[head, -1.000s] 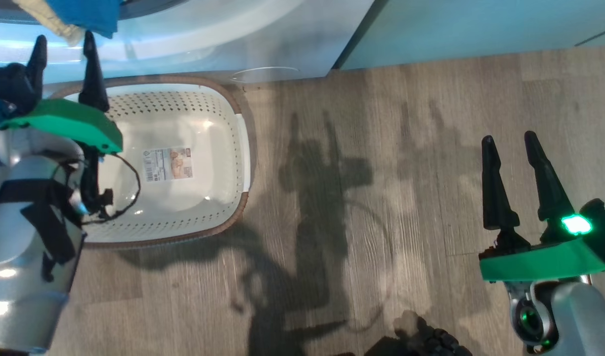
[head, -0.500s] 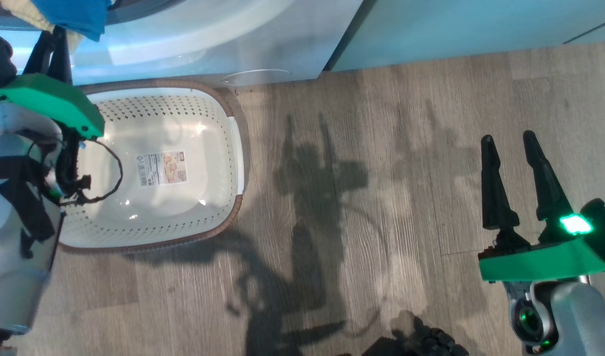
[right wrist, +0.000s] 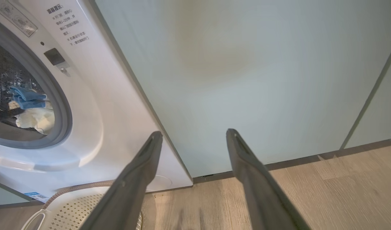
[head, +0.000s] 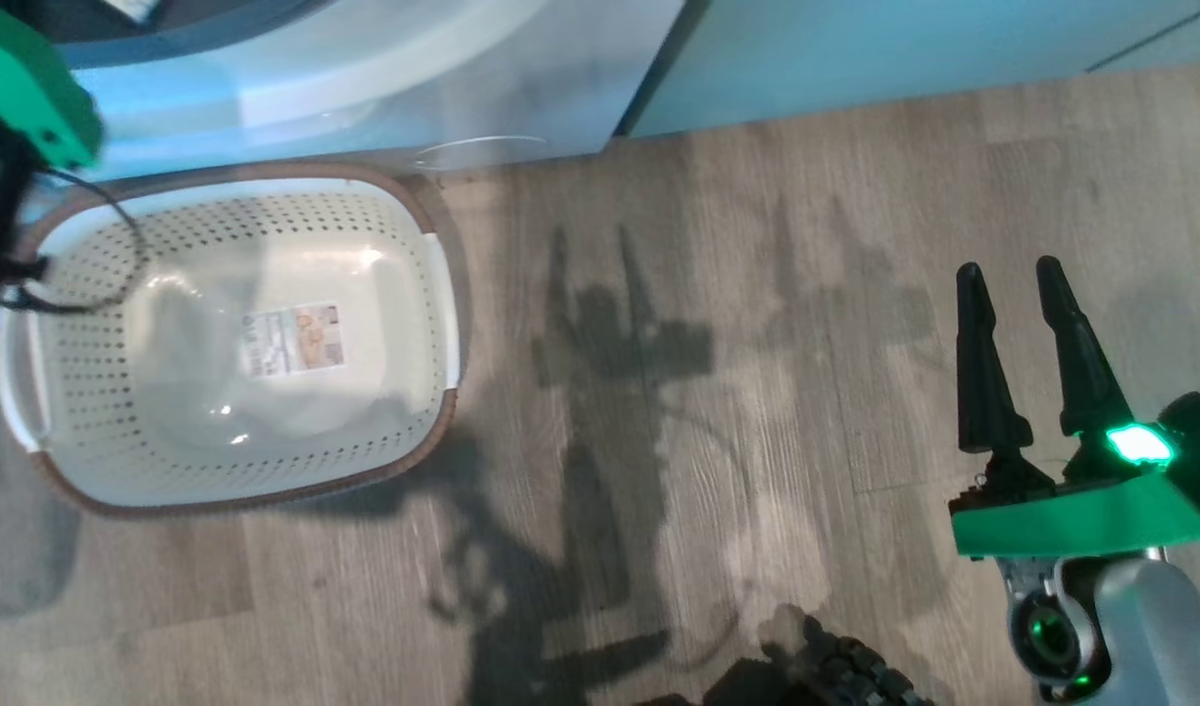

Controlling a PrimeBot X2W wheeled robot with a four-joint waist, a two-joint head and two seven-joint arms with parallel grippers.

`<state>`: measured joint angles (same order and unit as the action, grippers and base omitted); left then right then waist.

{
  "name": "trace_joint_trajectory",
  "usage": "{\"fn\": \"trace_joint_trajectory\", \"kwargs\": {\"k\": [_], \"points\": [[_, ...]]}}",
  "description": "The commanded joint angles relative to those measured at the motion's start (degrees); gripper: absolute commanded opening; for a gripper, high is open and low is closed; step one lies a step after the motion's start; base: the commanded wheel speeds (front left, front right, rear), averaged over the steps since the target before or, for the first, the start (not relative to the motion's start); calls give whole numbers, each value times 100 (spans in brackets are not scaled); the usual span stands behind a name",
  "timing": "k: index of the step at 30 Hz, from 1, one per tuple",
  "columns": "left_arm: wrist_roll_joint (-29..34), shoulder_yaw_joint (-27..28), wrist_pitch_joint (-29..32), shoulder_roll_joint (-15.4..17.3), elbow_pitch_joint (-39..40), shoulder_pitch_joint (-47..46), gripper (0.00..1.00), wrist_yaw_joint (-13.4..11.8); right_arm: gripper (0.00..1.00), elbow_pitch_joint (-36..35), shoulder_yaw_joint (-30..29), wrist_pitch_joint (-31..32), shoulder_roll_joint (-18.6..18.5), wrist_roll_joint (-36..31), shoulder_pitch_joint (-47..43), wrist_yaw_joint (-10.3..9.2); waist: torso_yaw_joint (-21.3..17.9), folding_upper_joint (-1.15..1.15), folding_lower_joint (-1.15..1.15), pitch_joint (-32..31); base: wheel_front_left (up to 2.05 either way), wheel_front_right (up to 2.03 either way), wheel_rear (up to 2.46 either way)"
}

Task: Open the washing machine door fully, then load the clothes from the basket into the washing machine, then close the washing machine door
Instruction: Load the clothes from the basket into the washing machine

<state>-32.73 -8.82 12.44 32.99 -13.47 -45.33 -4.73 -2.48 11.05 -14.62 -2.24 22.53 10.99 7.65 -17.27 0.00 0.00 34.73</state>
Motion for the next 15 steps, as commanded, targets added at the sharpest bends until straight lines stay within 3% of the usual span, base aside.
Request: {"fn": "trace_joint_trajectory", "kwargs": {"k": [1, 9, 15], "points": [[71, 285, 194, 510, 210, -345, 0, -44, 100, -205, 113, -38, -64, 87, 11, -16, -136, 0, 0, 97, 0, 0, 0], [409, 273, 750, 1230, -9, -1092, 0, -50, 100, -239, 291, -38, -64, 454, 129, -16, -639, 0, 0, 493, 0, 0, 0], [875, 311, 550, 1910, -402, -1800, 0, 24, 100, -274, 536, -38, -64, 769, 240, -16, -1141, 0, 0, 856, 0, 0, 0]]}}
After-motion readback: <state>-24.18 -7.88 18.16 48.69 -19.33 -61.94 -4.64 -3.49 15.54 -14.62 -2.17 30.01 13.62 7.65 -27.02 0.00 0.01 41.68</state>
